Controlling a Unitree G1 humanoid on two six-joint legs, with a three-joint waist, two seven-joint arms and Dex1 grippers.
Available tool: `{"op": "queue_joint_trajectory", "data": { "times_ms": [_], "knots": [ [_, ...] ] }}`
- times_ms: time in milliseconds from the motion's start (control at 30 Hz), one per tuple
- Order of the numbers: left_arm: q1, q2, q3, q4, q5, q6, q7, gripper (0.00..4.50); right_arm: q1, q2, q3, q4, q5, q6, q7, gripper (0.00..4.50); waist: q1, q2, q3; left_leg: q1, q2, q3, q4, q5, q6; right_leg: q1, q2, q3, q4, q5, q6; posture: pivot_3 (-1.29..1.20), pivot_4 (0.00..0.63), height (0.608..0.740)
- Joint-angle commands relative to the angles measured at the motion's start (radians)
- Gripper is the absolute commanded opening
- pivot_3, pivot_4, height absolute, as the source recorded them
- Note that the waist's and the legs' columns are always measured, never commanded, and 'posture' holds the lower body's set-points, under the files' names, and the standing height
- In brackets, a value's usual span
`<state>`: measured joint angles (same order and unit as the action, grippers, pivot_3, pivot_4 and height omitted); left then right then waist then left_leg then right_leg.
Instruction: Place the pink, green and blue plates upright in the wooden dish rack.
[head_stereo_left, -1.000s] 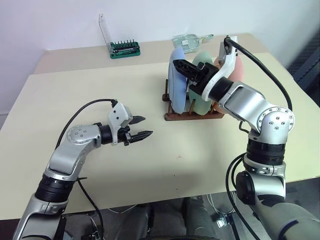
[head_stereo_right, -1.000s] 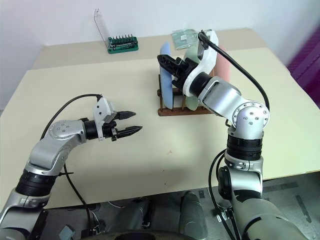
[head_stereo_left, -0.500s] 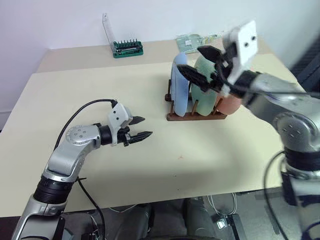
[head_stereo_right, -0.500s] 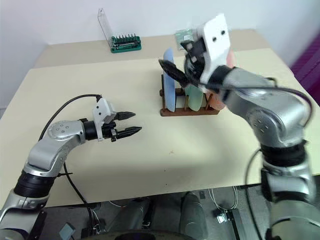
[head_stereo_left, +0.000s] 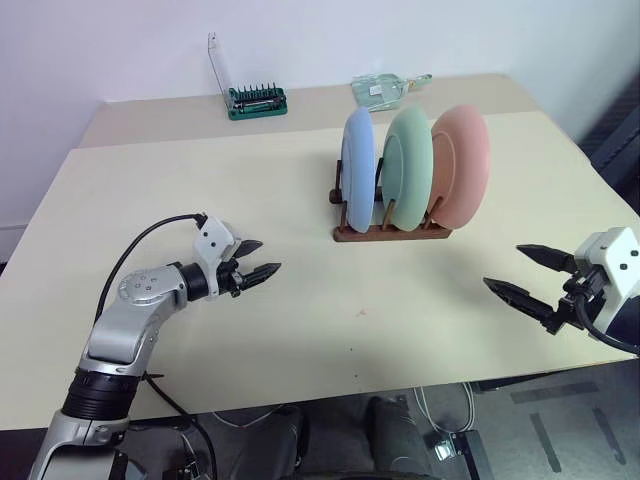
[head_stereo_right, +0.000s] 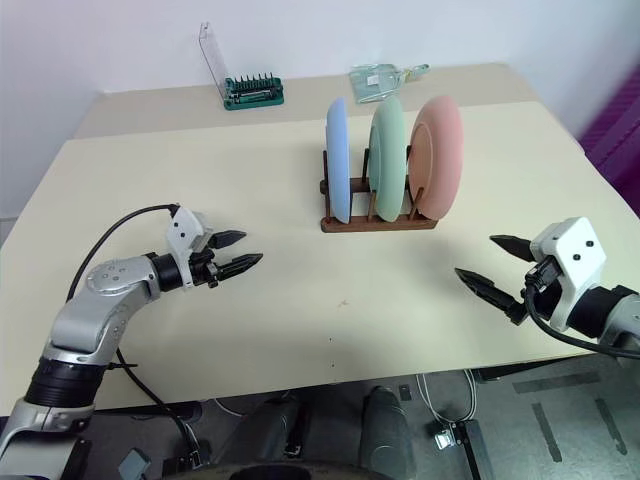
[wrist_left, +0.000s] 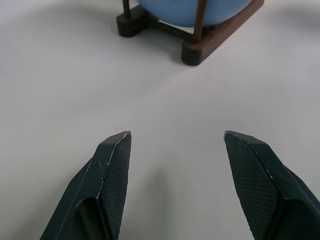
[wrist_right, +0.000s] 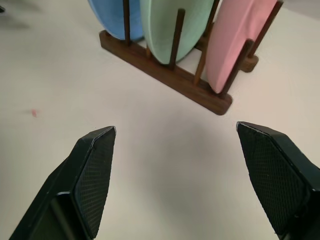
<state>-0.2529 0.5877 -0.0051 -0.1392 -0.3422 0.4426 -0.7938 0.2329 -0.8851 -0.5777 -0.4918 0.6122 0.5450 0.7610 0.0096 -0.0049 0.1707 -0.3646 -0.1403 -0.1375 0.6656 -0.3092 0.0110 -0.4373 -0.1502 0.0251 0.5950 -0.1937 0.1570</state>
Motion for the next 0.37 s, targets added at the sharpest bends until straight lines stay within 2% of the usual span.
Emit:
{"op": "queue_joint_trajectory", "data": {
  "times_ms": [33, 367],
  "knots": [
    [0.020, 0.008, 0.031, -0.031, 0.004, -0.016, 0.016, 3.04, -0.031, 0.027, 0.033, 0.097, -0.074, -0.099, 0.009, 3.92, 0.003, 0.000, 0.000, 0.001, 0.000, 0.000, 0.000, 0.000, 0.000, 0.001, 0.000, 0.000, 0.000, 0.000, 0.000, 0.00, 0.150, 0.740],
    [0.092, -0.033, 0.039, -0.084, 0.009, -0.014, 0.088, 3.04, -0.137, 0.080, 0.139, 0.234, -0.129, -0.166, 0.027, 3.92, 0.004, -0.001, 0.000, 0.001, 0.000, -0.001, 0.000, 0.001, -0.002, 0.002, 0.000, 0.000, -0.001, 0.000, 0.000, 0.00, 0.150, 0.740]
  ]
}}
